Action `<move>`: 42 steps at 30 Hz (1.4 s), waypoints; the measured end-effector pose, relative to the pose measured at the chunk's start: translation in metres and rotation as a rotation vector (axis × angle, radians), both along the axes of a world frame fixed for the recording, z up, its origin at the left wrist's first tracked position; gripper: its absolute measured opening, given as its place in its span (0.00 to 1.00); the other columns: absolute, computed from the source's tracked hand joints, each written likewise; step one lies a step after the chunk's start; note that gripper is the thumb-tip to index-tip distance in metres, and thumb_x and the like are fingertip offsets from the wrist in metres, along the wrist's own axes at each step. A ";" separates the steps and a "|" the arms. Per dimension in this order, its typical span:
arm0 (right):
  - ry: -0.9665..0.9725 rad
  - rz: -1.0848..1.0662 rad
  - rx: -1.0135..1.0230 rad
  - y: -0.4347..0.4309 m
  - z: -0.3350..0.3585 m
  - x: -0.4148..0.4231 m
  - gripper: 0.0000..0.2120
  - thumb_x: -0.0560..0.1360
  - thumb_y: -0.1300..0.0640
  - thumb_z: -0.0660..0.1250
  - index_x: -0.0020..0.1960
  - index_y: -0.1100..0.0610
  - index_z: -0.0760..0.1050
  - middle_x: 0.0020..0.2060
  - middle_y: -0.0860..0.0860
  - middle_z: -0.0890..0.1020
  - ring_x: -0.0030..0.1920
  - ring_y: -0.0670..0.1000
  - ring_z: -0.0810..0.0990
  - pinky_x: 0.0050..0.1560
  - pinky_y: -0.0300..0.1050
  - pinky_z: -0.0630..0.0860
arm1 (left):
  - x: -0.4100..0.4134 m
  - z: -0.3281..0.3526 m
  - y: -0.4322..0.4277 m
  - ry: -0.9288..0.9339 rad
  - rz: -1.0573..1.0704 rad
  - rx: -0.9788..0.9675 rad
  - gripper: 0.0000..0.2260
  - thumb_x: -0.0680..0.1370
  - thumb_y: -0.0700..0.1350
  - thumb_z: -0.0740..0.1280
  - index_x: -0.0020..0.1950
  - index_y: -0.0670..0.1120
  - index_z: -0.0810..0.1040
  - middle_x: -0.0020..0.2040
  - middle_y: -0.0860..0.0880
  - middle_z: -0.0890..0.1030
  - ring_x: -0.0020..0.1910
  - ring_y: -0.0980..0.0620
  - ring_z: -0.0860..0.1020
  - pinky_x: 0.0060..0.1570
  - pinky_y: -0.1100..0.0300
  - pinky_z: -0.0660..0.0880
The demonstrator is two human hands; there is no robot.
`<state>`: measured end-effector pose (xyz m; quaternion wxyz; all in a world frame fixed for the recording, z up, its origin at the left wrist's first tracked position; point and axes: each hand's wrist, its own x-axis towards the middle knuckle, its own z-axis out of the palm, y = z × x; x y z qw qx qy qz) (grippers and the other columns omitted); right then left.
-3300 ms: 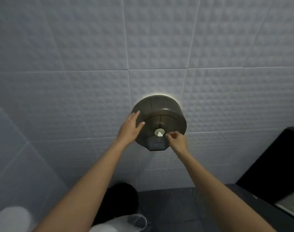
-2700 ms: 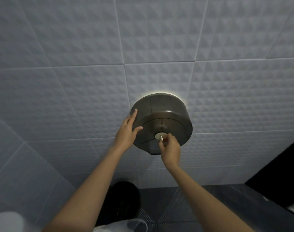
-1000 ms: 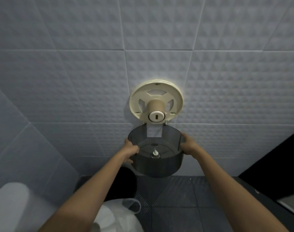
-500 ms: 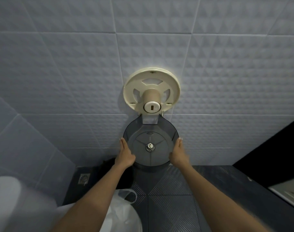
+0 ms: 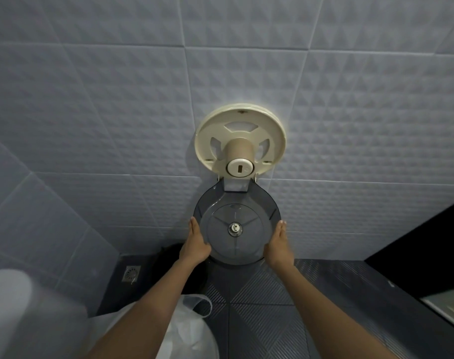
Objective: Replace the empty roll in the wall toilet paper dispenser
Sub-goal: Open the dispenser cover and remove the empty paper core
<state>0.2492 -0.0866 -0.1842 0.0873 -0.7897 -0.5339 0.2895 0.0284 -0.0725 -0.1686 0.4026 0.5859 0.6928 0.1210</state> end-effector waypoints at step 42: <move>1.237 -0.420 -0.014 -0.006 0.035 -0.185 0.23 0.72 0.51 0.70 0.63 0.54 0.66 0.53 0.53 0.72 0.51 0.55 0.75 0.46 0.55 0.81 | -0.151 -0.053 -0.135 -0.087 0.517 0.017 0.22 0.80 0.38 0.58 0.75 0.41 0.63 0.71 0.41 0.70 0.70 0.43 0.69 0.67 0.54 0.65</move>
